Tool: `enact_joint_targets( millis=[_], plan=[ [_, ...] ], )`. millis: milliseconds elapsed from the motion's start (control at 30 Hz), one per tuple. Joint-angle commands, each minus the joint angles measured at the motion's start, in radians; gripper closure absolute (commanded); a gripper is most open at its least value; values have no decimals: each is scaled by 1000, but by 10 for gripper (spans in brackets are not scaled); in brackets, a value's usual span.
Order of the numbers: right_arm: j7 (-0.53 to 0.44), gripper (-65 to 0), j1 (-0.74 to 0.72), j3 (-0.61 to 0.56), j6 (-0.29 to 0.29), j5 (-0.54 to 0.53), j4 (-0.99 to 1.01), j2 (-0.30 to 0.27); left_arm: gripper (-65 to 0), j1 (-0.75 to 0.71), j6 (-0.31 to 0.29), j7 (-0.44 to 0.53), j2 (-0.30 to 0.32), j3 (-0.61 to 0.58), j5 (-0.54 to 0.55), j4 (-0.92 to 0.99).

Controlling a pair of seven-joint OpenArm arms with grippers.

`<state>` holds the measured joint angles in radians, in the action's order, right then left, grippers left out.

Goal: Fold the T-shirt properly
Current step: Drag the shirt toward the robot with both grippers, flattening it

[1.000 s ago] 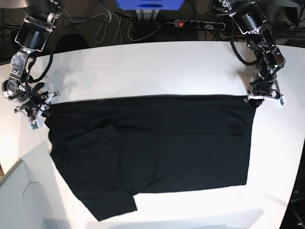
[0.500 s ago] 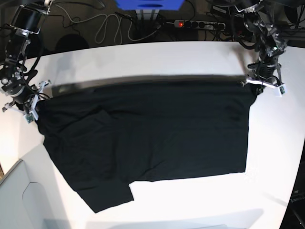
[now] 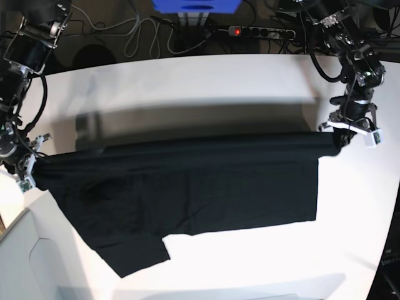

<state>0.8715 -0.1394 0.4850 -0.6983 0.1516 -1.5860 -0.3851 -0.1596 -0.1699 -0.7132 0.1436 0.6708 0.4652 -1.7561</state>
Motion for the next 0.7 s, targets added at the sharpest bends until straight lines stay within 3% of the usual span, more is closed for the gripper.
enact_joint_targets(
  millis=[0,400,667],
  plan=[
    [-4,-2,10,8,0,21,-35,-27,0,5,14,23,15,11,-12,-18],
    [-8,-2,297,11,0,21,-158,-28,0,-133,8,19,-83,60,-10,-17],
    [-51,-2,409,10,0,26,-158,-30,0,-249,8,25,-92,62,-10,-8]
  ],
)
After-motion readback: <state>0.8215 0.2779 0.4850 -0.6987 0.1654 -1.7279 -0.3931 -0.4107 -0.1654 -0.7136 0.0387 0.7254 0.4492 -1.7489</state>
